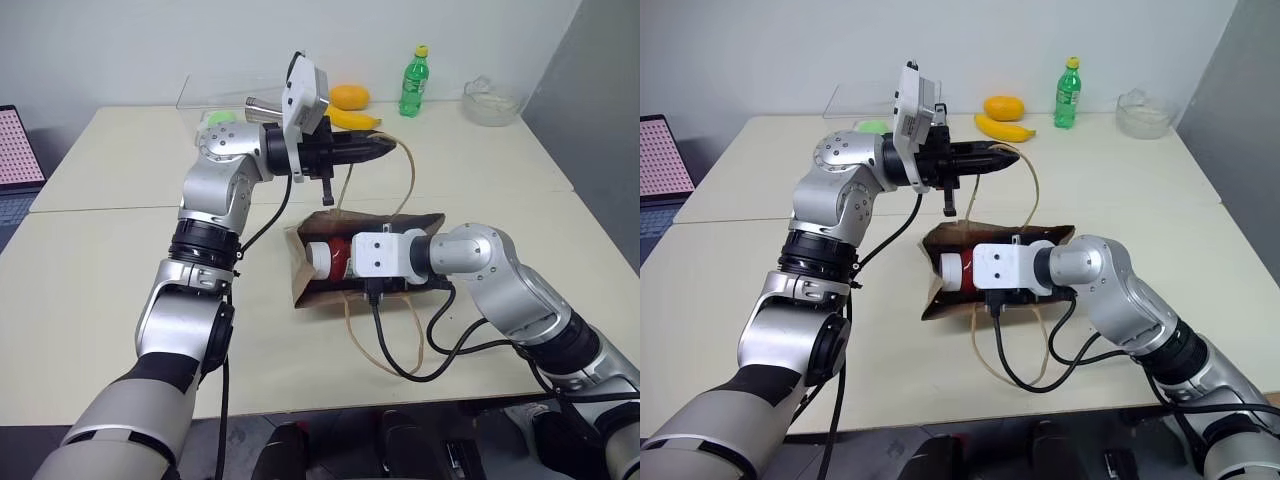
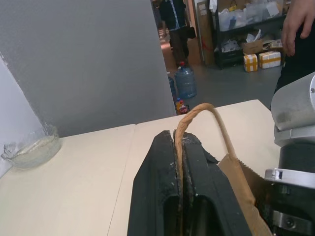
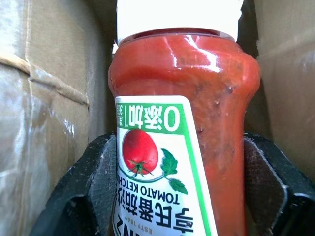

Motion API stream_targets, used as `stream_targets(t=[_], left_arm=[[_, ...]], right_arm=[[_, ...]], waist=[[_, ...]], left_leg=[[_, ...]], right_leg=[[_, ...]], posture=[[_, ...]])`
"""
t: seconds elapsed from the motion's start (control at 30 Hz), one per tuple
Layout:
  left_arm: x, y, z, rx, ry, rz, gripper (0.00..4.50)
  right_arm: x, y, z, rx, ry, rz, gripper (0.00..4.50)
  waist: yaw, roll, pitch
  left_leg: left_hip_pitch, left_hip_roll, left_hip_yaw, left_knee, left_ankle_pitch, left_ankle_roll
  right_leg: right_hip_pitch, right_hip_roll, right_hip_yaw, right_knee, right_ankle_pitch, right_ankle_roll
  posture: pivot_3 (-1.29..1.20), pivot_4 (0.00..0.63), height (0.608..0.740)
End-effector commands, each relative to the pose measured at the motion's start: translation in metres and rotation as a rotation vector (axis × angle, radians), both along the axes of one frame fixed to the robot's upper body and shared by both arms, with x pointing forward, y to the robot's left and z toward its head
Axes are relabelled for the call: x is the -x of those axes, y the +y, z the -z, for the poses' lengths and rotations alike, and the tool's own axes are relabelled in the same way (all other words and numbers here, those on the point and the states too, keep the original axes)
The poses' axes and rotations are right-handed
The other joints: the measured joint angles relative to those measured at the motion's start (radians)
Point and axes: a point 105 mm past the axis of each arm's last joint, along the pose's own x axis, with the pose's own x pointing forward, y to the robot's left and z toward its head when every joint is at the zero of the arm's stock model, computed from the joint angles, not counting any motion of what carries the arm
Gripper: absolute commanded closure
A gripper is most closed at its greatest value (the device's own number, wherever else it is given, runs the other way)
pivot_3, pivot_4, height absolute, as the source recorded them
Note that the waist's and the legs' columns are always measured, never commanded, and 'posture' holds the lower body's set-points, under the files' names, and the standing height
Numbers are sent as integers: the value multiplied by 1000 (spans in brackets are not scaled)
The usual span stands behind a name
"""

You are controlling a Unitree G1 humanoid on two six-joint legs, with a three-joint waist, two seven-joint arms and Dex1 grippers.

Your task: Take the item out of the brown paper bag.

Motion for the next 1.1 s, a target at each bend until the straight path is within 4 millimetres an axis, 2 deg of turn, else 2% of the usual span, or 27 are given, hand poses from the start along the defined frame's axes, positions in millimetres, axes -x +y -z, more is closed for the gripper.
stream_targets(t=[0.03, 0.2, 0.37, 0.57, 0.7, 0.8, 0.93, 1.03, 1.1], left_arm=[[4, -2, -18, 19, -72, 3, 4500], [3, -2, -18, 19, -74, 3, 4500], [2, -3, -16, 20, -68, 0, 4500], [-2, -3, -14, 24, -40, -13, 4500], [-5, -2, -10, 16, -30, -21, 4500], [-6, -1, -9, 15, -27, -28, 4500], [-6, 2, -7, 9, -24, -38, 4500], [-6, 2, -6, 7, -25, -39, 4500], [-6, 1, -5, 6, -27, -38, 4500]], right_arm=[[12, 9, -33, -101, -83, -78, 1466], [21, 9, -57, -246, -39, -106, 1467], [39, 2, -78, -449, 104, -164, 1467], [60, -4, -104, -595, 175, -224, 1467], [62, -15, -127, -712, 192, -210, 1467], [51, -39, -152, -814, 108, -113, 1467], [28, -104, -183, -813, -177, 157, 1468], [11, -146, -173, -682, -277, 346, 1469], [-4, -174, -149, -556, -297, 468, 1483]], waist=[[0, 0, 0], [1, 0, 0], [1, 0, 0], [4, 0, 0], [4, 0, 0], [6, 0, 0], [17, 0, 0], [27, 0, 0], [28, 0, 0]], left_leg=[[0, 0, 0, 0, 0, 0], [0, 0, 0, 0, 0, 0], [0, 0, 0, 0, 0, 0], [0, 0, 0, 0, -2, 3], [0, 0, 0, 0, -2, 3], [0, 0, 0, 0, -2, 3], [0, -1, 0, 0, -2, 3], [0, -1, 1, -1, -2, 3], [-1, -1, 2, -1, -2, 4]], right_leg=[[0, 0, 0, 0, 0, 0], [0, 0, 0, 0, 0, 0], [0, 0, 0, 0, 0, 0], [0, 0, 0, 0, 0, 0], [0, 0, 0, 1, 0, 0], [0, 0, 0, 1, 0, 0], [0, -1, 0, 0, 0, 0], [1, -1, 0, -1, 0, 0], [1, -1, 0, -1, 0, 0]], posture=[[0, 150, 740], [0, 150, 740], [0, 150, 740], [0, 150, 740], [0, 150, 740], [0, 150, 740], [0, 150, 740], [0, 150, 740], [0, 150, 740]])
